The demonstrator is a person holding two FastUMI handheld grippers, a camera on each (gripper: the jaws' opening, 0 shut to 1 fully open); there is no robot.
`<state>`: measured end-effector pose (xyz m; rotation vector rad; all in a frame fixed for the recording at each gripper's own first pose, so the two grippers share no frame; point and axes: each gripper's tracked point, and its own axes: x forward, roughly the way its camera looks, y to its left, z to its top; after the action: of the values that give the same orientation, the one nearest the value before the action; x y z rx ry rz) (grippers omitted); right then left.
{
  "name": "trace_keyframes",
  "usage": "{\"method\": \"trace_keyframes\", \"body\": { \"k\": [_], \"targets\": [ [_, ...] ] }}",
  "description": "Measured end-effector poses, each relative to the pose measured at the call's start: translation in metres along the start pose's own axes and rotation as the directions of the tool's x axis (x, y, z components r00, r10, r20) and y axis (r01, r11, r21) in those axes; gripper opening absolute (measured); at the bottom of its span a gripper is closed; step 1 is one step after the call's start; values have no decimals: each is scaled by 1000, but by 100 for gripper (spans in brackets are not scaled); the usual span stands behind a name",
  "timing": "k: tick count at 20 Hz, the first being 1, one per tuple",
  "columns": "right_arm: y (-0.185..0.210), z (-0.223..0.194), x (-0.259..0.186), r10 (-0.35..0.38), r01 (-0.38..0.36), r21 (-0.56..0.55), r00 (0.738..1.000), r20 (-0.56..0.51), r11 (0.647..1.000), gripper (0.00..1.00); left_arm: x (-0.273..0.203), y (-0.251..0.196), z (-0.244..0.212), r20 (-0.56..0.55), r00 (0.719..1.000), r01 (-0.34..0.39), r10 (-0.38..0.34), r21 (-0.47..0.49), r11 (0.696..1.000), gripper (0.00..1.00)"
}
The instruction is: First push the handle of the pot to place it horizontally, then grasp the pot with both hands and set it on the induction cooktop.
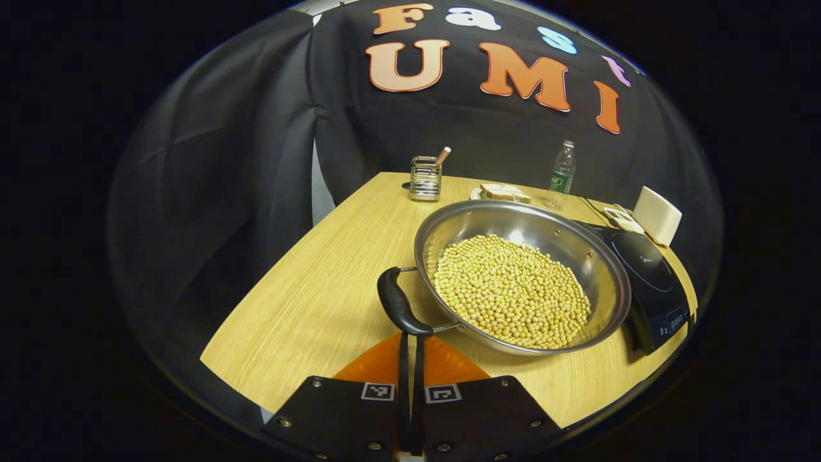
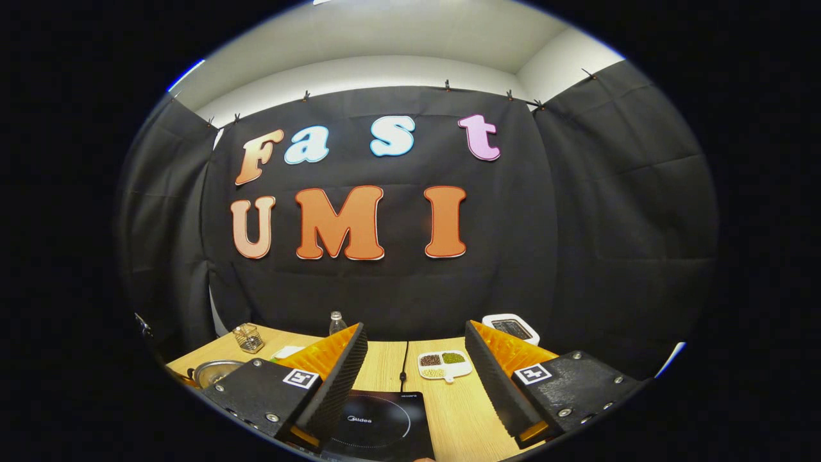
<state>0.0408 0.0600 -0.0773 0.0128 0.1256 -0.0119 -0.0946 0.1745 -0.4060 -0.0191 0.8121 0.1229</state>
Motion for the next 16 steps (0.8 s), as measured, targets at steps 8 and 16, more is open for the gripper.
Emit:
{"method": "trace_keyframes", "body": {
  "k": [8,16],
  "targets": [
    [3,-2,-1,-8,8,-14,1000,-1,1000,95,26,17,17,30,1000,-8,8,-11,1000,2],
    [13,-19,4,-5,5,-12,1000,-28,1000,100,48,26,30,40,999,-1,2,-9,1000,2]
  ]
}}
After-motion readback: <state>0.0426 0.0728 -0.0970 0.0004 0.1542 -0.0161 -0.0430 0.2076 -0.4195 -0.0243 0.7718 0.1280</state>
